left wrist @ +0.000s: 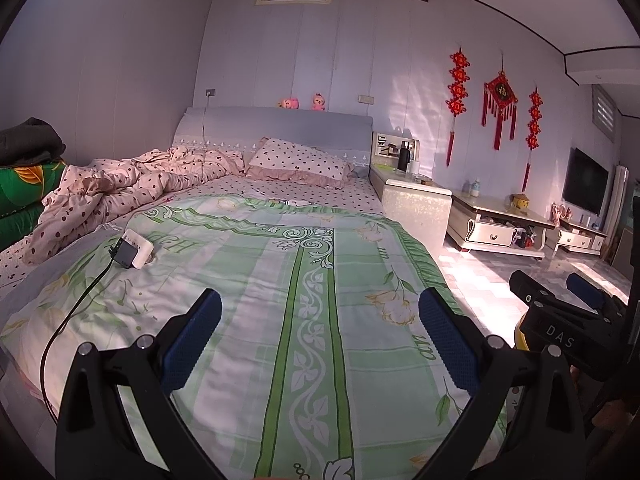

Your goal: Collect trash

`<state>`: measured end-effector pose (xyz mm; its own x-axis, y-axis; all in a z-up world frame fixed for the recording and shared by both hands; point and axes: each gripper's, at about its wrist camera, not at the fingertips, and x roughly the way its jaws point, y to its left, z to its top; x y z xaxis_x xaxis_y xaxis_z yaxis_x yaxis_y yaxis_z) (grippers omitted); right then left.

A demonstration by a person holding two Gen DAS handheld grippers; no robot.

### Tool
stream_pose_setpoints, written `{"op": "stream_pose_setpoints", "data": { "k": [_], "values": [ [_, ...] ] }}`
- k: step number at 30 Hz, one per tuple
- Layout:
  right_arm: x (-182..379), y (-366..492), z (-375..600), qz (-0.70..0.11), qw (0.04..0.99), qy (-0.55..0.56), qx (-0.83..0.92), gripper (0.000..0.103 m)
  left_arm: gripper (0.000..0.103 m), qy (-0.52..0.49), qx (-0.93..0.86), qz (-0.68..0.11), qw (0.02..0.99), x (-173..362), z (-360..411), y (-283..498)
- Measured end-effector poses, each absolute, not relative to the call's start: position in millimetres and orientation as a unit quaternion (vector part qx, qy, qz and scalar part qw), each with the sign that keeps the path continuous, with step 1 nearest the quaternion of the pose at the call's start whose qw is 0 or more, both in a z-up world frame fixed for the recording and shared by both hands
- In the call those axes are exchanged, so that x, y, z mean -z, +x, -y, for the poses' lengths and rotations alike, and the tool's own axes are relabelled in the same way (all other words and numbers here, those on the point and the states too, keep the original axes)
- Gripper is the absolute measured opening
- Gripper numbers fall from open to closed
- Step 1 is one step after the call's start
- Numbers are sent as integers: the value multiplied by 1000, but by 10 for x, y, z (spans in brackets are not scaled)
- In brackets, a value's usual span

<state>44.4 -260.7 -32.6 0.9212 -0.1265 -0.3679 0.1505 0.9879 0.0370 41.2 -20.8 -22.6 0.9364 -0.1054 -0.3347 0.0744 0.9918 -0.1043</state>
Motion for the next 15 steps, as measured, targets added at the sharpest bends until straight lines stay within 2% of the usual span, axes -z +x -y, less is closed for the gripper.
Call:
{"op": "stream_pose_setpoints", "data": {
  "k": [15],
  "values": [
    [351,457,2622,-188,979,37,76,95,95,-45,44,-171,983,254,190,412]
  ]
}}
